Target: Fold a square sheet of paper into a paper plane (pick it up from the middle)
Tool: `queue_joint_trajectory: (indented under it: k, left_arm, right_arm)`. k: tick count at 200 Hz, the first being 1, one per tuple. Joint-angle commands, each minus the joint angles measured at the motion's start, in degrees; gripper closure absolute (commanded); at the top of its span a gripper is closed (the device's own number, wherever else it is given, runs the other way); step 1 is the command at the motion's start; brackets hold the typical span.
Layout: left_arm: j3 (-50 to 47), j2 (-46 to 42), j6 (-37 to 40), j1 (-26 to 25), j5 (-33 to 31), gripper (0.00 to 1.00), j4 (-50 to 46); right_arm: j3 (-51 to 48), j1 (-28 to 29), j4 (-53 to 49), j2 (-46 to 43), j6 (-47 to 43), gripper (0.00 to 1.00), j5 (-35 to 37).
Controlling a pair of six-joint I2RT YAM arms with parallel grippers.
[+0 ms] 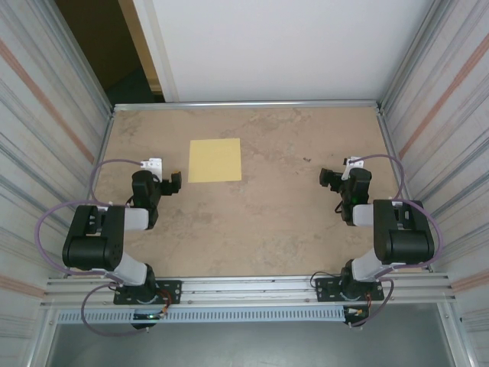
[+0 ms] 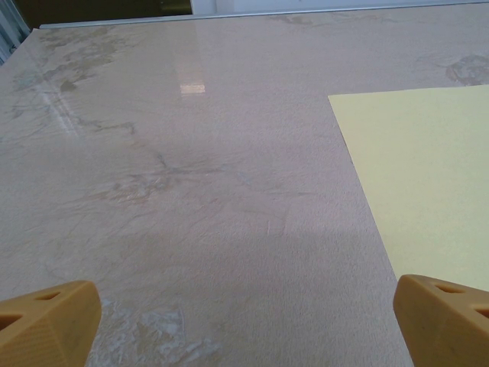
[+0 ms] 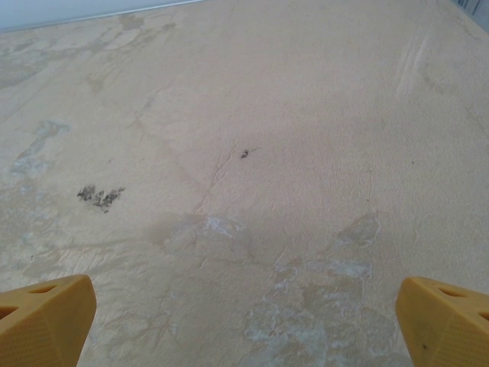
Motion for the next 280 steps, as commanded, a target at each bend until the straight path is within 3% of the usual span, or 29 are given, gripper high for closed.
queue_joint_trajectory:
  k: [1,43,76,103,117,137,200,280]
  left_arm:
    - [-0.9,-4.8,0.5,0.0,-1.8,0.01,-0.4]
    - [4.7,-16.7,-5.4,-0.2,-7.5,0.01,-21.5]
    - [14.2,-18.0,-18.1,-0.3,0.6,0.01,-37.6]
    - [22.9,-10.6,-29.0,-0.3,9.8,0.01,-45.8]
    - [26.8,-5.2,-32.2,-0.6,17.8,0.01,-46.4]
    - [31.0,1.8,-34.6,-3.5,24.0,0.01,-44.2]
    - [49.0,21.3,-36.1,-13.3,21.7,0.03,-50.4]
    - [59.5,32.1,-34.6,-14.0,21.2,0.03,-58.6]
  right_arm:
    - [1.5,0.3,-4.6,-5.5,-2.1,0.01,-0.1]
    - [6.2,2.3,-19.9,-17.5,1.7,0.01,4.6]
    - [15.5,2.8,-38.2,-20.1,11.2,0.01,4.4]
    - [19.0,2.8,-45.3,-19.7,19.3,0.01,1.9]
    - [20.7,2.8,-47.8,-18.5,22.9,0.01,-1.8]
    - [23.1,2.7,-50.2,-15.4,26.2,0.01,-8.8]
    - [24.3,3.1,-48.2,-8.5,33.9,0.01,-18.5]
    - [24.7,5.1,-50.4,-7.6,34.2,0.01,-17.9]
